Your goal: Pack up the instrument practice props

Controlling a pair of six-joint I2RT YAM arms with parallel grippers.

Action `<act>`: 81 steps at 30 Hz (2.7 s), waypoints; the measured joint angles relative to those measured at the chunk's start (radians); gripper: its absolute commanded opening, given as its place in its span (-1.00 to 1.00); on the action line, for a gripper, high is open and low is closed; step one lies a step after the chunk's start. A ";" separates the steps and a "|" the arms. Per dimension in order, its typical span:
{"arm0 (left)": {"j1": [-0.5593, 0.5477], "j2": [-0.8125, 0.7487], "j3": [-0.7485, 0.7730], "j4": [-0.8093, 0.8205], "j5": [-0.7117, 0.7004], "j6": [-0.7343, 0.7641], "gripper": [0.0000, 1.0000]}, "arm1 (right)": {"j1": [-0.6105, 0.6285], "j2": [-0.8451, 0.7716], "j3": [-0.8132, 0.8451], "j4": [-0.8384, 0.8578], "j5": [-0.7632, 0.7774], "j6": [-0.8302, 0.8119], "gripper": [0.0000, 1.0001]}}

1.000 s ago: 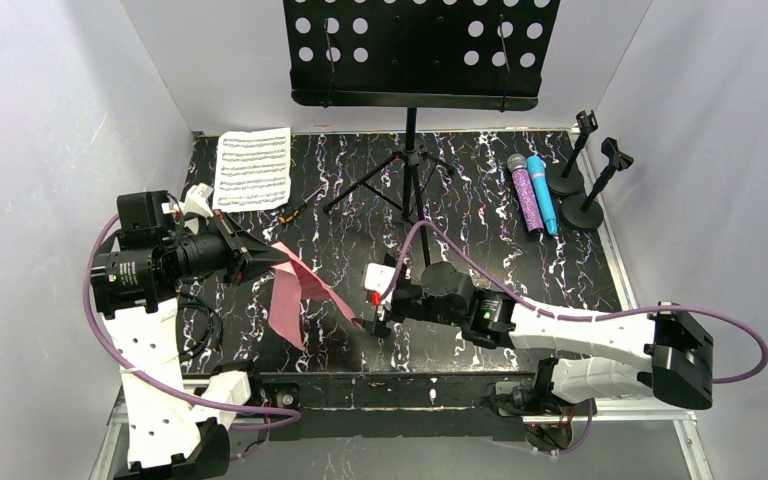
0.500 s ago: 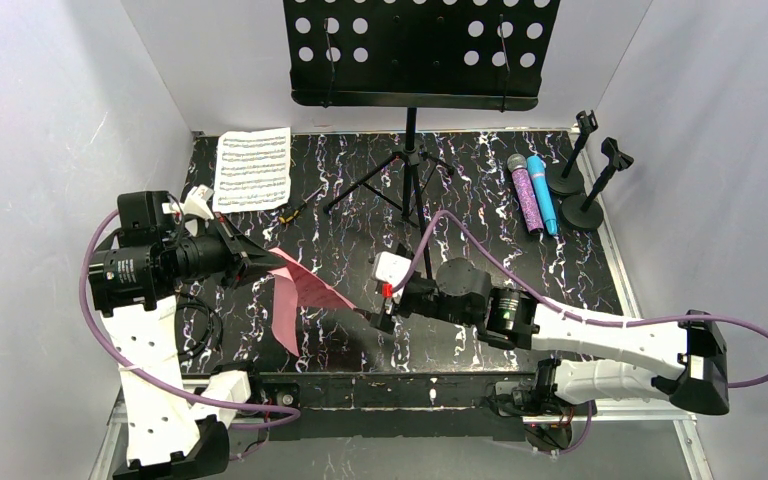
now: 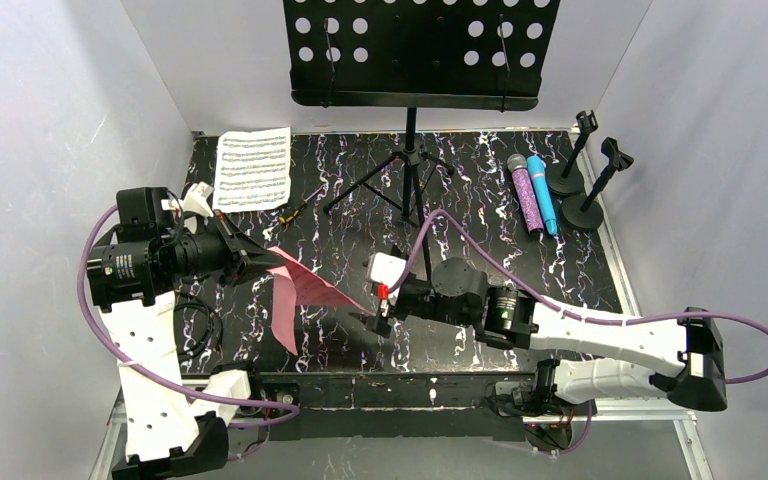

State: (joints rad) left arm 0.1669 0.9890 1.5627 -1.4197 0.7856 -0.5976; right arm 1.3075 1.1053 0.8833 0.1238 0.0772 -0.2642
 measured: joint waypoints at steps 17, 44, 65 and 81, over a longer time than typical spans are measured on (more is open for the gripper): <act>0.000 -0.004 -0.008 -0.037 0.031 0.048 -1.00 | -0.042 0.201 0.042 0.005 0.164 -0.133 0.97; -0.007 0.060 0.027 -0.071 -0.216 0.185 -1.00 | -0.337 0.420 0.274 0.058 -0.275 -0.203 0.97; -0.303 0.148 0.084 -0.071 -0.401 0.104 -1.00 | -0.336 0.338 0.179 0.098 -0.332 -0.149 0.97; -0.478 0.312 0.088 -0.071 -0.461 0.080 -1.00 | -0.252 0.099 0.102 0.048 -0.380 -0.014 0.97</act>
State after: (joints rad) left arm -0.3111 1.3006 1.6505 -1.4910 0.3244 -0.5179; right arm 1.0557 1.2045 0.9852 0.1715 -0.3027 -0.2787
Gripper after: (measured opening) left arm 0.008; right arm 0.985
